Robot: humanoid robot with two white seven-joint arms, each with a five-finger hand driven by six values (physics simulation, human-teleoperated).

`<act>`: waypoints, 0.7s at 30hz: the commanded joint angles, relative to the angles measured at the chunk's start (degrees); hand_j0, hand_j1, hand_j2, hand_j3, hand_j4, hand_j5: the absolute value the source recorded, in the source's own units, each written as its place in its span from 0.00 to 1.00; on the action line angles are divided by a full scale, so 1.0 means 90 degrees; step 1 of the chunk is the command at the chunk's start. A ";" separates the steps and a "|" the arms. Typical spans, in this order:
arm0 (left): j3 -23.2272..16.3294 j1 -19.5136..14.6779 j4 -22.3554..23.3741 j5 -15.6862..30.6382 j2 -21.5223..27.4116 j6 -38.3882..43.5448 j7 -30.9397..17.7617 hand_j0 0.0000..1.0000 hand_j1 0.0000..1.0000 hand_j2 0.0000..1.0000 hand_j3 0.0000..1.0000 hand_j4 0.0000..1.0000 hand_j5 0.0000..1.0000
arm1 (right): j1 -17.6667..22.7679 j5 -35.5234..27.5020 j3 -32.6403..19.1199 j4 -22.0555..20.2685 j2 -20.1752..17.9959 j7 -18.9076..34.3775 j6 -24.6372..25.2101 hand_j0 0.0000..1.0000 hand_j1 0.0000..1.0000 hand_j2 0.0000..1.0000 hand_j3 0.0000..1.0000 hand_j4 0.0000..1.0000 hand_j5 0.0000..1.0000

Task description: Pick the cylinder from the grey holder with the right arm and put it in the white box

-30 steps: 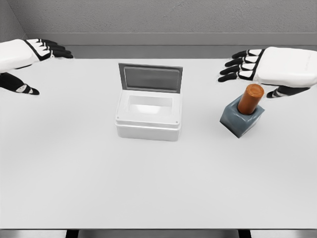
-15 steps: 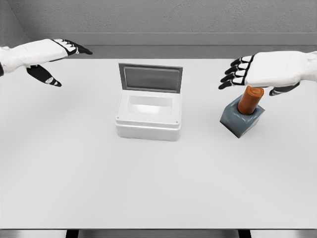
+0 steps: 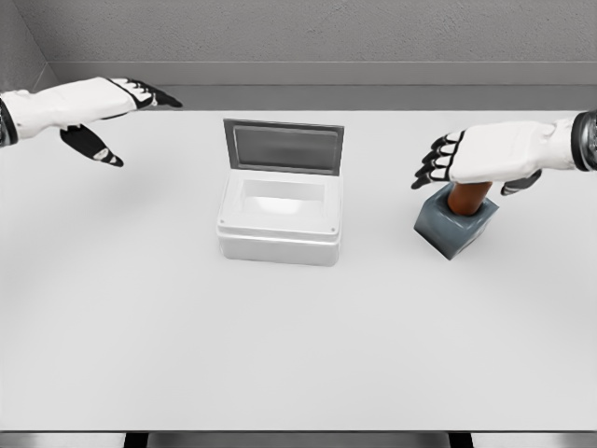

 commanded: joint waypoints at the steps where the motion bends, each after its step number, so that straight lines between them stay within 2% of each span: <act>1: -0.0078 0.0000 -0.0016 0.0020 -0.0109 0.0018 0.0003 1.00 1.00 1.00 1.00 1.00 1.00 | -0.0010 0.0083 0.0093 0.0134 0.0116 -0.0002 0.0014 1.00 1.00 1.00 1.00 1.00 1.00; 5: -0.0118 -0.0059 -0.0035 0.0010 -0.0148 0.0018 0.0003 1.00 1.00 1.00 1.00 1.00 1.00 | 0.0029 0.0259 0.0093 0.0417 0.0330 -0.0002 0.0014 1.00 1.00 1.00 1.00 1.00 1.00; 8: -0.0108 -0.0039 -0.0162 0.0039 -0.0129 0.0018 0.0003 1.00 1.00 1.00 1.00 1.00 1.00 | 0.0039 0.0298 0.0093 0.0417 0.0340 -0.0002 0.0014 1.00 1.00 1.00 1.00 1.00 1.00; 9: -0.0088 -0.0029 -0.0182 0.0049 -0.0109 0.0018 0.0003 1.00 1.00 1.00 1.00 1.00 1.00 | 0.0039 0.0317 0.0093 0.0417 0.0340 -0.0002 0.0014 0.97 0.97 0.97 0.97 0.97 0.97; 11: -0.0079 -0.0029 -0.0172 0.0059 -0.0100 0.0018 0.0003 1.00 1.00 1.00 1.00 1.00 1.00 | 0.0029 0.0405 0.0093 0.0417 0.0330 -0.0002 0.0014 0.83 0.83 0.83 0.83 0.83 0.83; 14: -0.0030 -0.0059 -0.0084 0.0029 -0.0070 0.0018 0.0003 1.00 1.00 1.00 1.00 1.00 1.00 | 0.0020 0.0405 0.0093 0.0398 0.0330 -0.0002 0.0014 0.77 0.77 0.77 0.77 0.77 0.77; 21: -0.0020 -0.0039 -0.0075 0.0205 -0.0051 0.0018 0.0003 1.00 1.00 1.00 1.00 1.00 1.00 | 0.0000 0.0425 0.0191 0.0339 0.0282 -0.0002 0.0014 0.75 0.75 0.75 0.75 0.75 0.75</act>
